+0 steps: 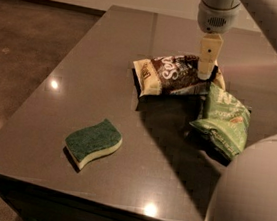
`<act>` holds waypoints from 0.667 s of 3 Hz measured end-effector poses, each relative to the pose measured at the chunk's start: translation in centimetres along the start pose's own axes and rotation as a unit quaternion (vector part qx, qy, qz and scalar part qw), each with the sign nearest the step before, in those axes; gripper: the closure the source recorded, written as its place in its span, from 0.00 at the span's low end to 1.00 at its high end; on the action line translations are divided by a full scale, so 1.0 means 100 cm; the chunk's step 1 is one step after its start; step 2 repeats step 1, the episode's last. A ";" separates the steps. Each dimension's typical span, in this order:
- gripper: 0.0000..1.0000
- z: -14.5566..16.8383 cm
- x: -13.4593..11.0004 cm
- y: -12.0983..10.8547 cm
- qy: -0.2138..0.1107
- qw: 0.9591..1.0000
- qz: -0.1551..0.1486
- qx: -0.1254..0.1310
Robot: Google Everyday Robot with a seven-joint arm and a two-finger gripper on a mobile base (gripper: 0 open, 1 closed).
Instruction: Move brown chip bag near green jalapeno chip bag
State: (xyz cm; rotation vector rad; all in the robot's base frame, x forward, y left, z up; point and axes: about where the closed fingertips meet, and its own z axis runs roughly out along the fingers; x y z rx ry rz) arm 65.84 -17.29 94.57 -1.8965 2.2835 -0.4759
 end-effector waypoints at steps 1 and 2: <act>0.00 0.001 -0.001 -0.002 -0.002 1.000 0.000 0.003; 0.00 0.001 -0.001 -0.002 -0.002 1.000 0.000 0.003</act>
Offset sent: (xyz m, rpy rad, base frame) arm 0.0000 0.0000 0.0000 0.0000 0.0000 0.0000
